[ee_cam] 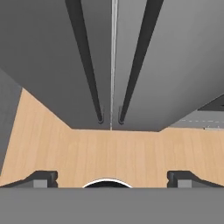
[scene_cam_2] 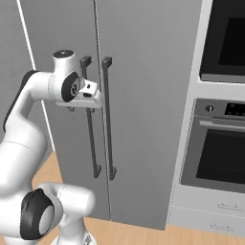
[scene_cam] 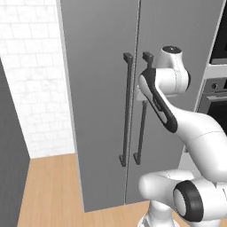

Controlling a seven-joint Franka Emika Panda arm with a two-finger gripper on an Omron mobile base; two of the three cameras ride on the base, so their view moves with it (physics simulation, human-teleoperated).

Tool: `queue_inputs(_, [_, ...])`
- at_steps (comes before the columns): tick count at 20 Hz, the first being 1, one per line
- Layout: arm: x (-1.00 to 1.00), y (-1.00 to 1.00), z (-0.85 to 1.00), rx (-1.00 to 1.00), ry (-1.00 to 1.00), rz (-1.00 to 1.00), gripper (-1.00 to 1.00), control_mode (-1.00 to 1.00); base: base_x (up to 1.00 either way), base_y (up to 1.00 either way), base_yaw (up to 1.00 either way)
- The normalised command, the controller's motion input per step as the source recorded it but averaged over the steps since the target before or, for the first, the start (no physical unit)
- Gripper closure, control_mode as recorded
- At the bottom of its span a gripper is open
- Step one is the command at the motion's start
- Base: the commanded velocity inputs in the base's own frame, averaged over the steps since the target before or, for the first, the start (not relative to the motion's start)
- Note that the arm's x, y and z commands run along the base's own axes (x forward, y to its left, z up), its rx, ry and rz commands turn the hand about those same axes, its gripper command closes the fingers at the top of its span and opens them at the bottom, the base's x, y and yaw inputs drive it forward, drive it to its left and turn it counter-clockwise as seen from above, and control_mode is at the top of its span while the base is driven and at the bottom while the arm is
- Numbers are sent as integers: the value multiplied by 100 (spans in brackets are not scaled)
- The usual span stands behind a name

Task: Take the strawberry from the fridge and place it on top of the pancake, located on the dining counter.

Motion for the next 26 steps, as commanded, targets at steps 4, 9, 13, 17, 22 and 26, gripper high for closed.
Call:
queue_inputs(4, [0, 0, 0, 0, 0, 0, -100, 100, -19, -33, -2])
queue_inputs(9, [0, 0, 0, 0, 0, 0, -100, 100, -50, -6, -1])
queue_inputs(13, [0, 0, 0, 0, 0, 0, -100, 100, -45, 0, 0])
queue_inputs(17, [-3, 0, -5, 0, -4, 0, -100, -100, -18, 0, 0])
queue_inputs(22, [56, -4, 0, 0, -38, -2, -100, -100, 0, 0, 0])
queue_inputs(26, [100, -1, 0, 0, -39, -1, -100, -100, 0, 0, 0])
